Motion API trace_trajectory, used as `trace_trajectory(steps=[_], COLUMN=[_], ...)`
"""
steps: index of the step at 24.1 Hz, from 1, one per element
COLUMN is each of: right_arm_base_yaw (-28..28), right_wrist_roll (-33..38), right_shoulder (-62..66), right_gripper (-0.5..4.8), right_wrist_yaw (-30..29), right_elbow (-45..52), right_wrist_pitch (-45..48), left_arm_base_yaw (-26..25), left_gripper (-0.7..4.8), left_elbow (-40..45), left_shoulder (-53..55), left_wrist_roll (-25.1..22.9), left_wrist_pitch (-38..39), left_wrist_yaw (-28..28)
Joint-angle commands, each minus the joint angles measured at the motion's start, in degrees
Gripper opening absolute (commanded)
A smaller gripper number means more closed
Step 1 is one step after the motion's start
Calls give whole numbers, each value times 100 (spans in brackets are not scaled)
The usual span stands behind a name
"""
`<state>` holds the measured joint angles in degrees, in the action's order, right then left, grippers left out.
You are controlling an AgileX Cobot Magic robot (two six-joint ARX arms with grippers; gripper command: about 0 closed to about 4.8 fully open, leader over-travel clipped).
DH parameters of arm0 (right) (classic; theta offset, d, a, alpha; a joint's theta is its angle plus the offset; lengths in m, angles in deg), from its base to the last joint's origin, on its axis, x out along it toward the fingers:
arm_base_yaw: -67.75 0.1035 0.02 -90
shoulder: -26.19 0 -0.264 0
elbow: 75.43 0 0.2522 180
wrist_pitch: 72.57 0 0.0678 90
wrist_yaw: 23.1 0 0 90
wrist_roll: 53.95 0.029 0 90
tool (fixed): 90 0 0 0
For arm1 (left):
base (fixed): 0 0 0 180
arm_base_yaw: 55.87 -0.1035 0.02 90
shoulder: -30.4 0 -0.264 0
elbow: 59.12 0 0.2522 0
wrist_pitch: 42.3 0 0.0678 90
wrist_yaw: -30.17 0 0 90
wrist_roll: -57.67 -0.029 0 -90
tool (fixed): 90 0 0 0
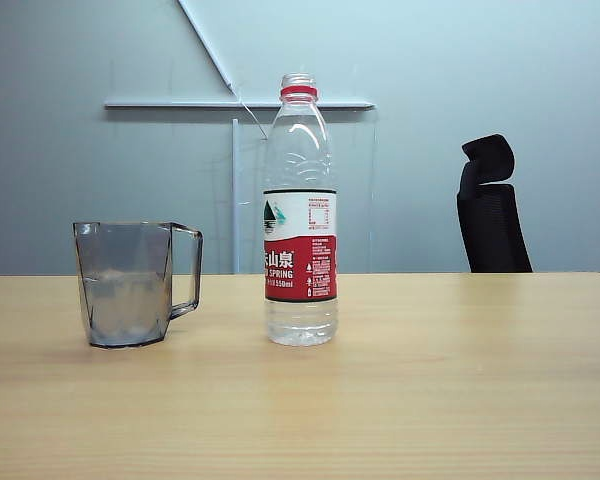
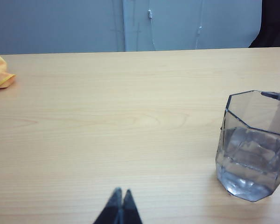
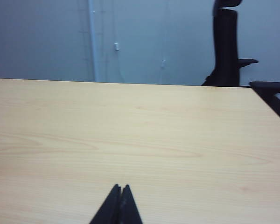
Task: Pick up the mineral water bottle on the table and pour water into the mug until it's half full.
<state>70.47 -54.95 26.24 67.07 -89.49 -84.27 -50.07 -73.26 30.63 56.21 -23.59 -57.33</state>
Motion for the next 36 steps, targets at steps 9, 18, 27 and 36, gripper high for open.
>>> trace_trajectory(steps=[9, 18, 27, 36], right_arm_base_yaw=[-11, -179, -160, -160], right_wrist_roll=[-57, -57, -57, -57], right_shoulder=[-9, -9, -9, -9], right_gripper=[-6, -6, -6, -6], right_wrist_yaw=[-28, -24, -26, -26], right_elbow=[26, 26, 26, 26], right_wrist_pitch=[164, 92, 55, 55], left_arm_base_yaw=[-7, -7, -7, -7], left_gripper=[-2, -2, -2, -2], left_elbow=[-13, -13, -13, -13], left_shoulder=[11, 11, 11, 11], left_wrist_roll=[17, 20, 20, 17], left_wrist_pitch=[-74, -74, -74, -74], left_wrist_yaw=[-17, -17, -17, -17])
